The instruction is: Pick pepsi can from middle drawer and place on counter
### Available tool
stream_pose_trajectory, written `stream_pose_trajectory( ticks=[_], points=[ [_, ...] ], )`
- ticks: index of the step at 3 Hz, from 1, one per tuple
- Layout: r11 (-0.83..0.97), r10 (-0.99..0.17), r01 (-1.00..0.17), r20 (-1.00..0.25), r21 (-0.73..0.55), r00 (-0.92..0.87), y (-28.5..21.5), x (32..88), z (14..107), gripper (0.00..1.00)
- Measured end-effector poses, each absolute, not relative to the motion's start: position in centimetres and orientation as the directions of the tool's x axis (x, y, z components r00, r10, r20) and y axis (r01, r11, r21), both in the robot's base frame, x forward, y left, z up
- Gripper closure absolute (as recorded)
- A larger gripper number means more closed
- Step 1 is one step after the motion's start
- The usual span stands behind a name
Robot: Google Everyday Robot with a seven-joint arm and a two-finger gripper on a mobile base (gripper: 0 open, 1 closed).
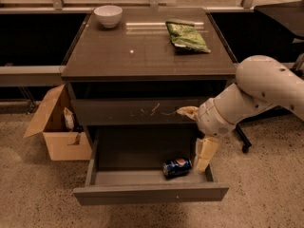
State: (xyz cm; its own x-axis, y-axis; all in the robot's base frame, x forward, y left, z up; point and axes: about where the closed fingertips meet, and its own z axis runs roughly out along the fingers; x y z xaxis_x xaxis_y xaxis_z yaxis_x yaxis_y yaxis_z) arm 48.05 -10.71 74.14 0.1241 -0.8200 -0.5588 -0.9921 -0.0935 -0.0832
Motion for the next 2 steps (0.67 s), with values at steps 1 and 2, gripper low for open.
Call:
stream_pose_trajectory(
  ticks=[1,2],
  points=[
    [-0.111,-0.805,-0.993,-0.584,-0.025,0.105,-9.54,48.35,70.27,0.0],
    [-0.111,-0.805,-0.993,-0.584,-0.025,0.105,-9.54,48.35,70.25,0.0]
  ],
)
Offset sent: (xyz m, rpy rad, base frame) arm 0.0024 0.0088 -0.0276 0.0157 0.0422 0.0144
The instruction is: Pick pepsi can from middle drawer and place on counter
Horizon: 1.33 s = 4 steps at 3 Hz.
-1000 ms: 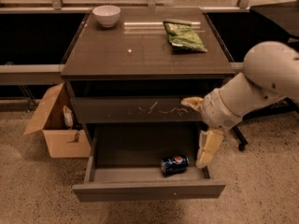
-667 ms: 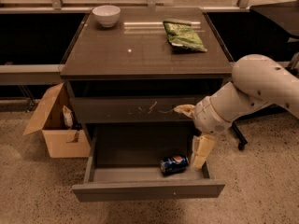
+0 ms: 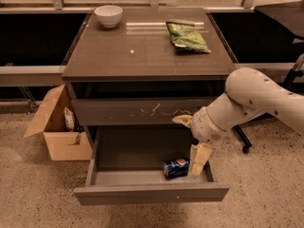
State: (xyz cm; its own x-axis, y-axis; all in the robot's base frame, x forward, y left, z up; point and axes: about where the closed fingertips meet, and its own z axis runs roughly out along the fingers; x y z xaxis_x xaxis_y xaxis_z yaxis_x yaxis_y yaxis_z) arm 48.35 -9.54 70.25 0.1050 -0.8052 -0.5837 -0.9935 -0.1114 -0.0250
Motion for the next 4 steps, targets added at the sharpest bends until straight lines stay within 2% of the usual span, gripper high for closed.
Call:
stream_pose_trajectory(
  ticks=[1,4],
  points=[
    [-0.11,-0.823,-0.994,-0.559,-0.016,0.1,-9.7,48.4,69.5,0.0],
    [-0.133,-0.903,-0.99,-0.417,0.048,0.101,-14.0,49.5,59.6,0.0]
  ],
)
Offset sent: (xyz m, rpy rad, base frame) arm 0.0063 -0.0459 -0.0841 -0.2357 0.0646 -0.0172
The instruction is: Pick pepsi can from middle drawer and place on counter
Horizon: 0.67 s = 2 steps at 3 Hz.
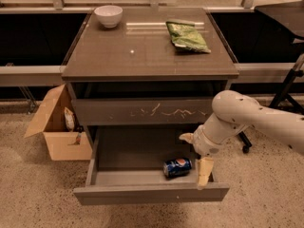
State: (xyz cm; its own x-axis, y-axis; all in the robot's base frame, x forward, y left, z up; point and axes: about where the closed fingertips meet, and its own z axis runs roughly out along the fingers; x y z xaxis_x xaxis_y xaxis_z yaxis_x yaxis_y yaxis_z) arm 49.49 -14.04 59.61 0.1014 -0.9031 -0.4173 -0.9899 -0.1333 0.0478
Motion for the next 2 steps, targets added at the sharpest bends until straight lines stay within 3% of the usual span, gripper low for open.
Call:
stream_pose_trajectory(
  ticks=[2],
  points=[
    [-0.169,-0.9,-0.985,-0.409,0.013,0.149,-14.64,52.46,54.48,0.0]
  ],
)
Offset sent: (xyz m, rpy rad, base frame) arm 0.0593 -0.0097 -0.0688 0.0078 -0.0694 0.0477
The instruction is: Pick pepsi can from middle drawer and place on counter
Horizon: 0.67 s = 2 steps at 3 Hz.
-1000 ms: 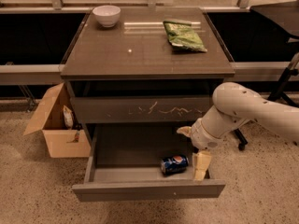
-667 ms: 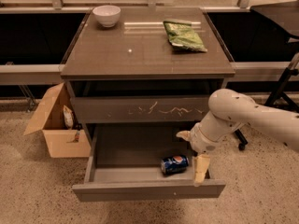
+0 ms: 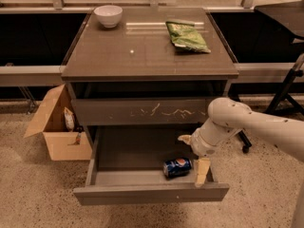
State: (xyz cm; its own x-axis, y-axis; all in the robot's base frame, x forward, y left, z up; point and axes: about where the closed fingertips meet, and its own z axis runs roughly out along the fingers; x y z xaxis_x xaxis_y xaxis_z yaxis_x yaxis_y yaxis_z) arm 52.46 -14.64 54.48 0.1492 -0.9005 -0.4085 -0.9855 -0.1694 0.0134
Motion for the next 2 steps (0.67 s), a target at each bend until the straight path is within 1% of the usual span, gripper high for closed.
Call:
stream_pose_trajectory(
  ticks=[2],
  points=[
    [-0.196,-0.887,-0.978,-0.413,-0.072,0.208,-14.4,54.6,51.5,0.0]
  ],
)
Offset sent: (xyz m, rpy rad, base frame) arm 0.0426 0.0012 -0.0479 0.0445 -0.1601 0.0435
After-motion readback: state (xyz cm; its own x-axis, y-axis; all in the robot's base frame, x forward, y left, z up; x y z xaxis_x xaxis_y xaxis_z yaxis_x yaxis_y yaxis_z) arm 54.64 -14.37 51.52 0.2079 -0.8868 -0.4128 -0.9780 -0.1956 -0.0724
